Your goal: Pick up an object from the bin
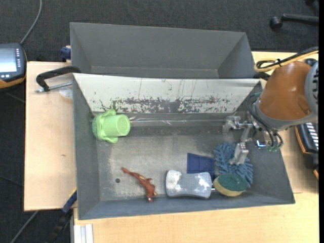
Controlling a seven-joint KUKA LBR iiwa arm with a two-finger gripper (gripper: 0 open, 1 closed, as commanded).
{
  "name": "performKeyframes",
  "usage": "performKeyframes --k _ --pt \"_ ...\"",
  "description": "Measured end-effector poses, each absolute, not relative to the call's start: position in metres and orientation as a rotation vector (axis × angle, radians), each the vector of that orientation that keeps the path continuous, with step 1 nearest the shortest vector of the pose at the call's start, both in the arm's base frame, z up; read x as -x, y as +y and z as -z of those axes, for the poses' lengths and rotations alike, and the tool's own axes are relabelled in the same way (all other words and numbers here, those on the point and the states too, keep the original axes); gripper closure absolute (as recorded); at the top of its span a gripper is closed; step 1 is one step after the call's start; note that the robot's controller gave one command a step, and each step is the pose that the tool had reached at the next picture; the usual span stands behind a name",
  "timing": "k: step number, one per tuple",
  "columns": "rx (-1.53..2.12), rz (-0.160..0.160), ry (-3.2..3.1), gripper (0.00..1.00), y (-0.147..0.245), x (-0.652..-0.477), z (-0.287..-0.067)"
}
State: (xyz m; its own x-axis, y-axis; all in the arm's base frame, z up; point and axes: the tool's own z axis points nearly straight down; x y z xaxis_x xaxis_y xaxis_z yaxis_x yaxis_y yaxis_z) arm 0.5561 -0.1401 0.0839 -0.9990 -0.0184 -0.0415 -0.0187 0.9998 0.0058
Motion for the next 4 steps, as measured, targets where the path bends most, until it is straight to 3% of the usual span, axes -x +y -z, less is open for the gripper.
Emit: performKeyframes --k 1,2,3,4 --pt "0.032 -0.008 3.096 1.0 -0.14 -0.557 -0.086" --pt "-0.016 -0.006 3.081 1.0 -0.122 -0.507 -0.074" --pt "0.011 -0.007 3.073 1.0 -0.055 -0.505 -0.079" --pt "-0.086 -0.013 3.052 1.0 -0.041 -0.573 -0.163"
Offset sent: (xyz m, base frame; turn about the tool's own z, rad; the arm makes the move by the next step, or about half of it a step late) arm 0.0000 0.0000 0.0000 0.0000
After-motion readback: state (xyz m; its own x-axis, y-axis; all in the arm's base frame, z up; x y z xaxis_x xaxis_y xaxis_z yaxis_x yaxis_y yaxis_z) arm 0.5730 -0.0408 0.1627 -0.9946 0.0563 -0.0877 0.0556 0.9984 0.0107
